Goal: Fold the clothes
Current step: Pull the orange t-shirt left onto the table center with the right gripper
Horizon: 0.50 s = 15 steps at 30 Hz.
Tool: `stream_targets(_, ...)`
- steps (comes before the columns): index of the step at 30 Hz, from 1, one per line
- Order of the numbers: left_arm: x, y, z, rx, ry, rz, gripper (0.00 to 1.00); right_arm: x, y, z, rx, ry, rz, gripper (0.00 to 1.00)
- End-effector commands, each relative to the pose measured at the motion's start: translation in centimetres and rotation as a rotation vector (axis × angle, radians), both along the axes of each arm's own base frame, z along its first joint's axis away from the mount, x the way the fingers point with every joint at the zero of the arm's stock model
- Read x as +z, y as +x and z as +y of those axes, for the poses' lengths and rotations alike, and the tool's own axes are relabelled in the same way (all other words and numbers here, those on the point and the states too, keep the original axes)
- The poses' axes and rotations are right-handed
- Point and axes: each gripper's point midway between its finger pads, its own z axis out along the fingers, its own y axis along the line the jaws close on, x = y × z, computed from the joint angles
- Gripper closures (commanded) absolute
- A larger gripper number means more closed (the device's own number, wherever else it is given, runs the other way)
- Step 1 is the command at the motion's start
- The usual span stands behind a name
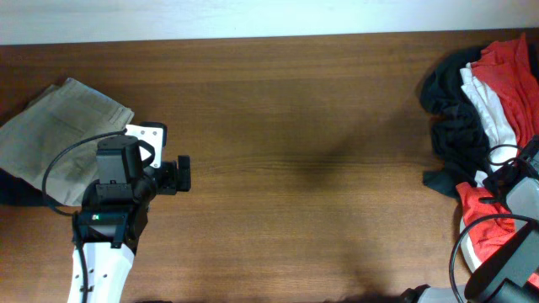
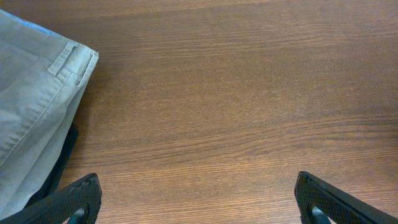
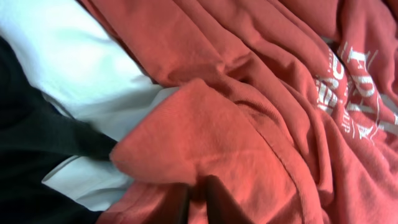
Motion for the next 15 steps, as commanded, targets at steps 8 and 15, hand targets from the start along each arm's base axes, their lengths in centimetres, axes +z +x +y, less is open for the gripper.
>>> stream_targets(8, 1.0, 0.3, -0.1, -0.003, -0.008, -0.027, 0.01, 19.9, 10.1, 11.9, 0.703, 0.169, -0.393, 0.96)
stream_targets(15, 1.0, 0.3, -0.1, -0.003, -0.008, -0.027, 0.01, 19.1, 10.7, 43.7, 1.514, 0.455, -0.312, 0.96)
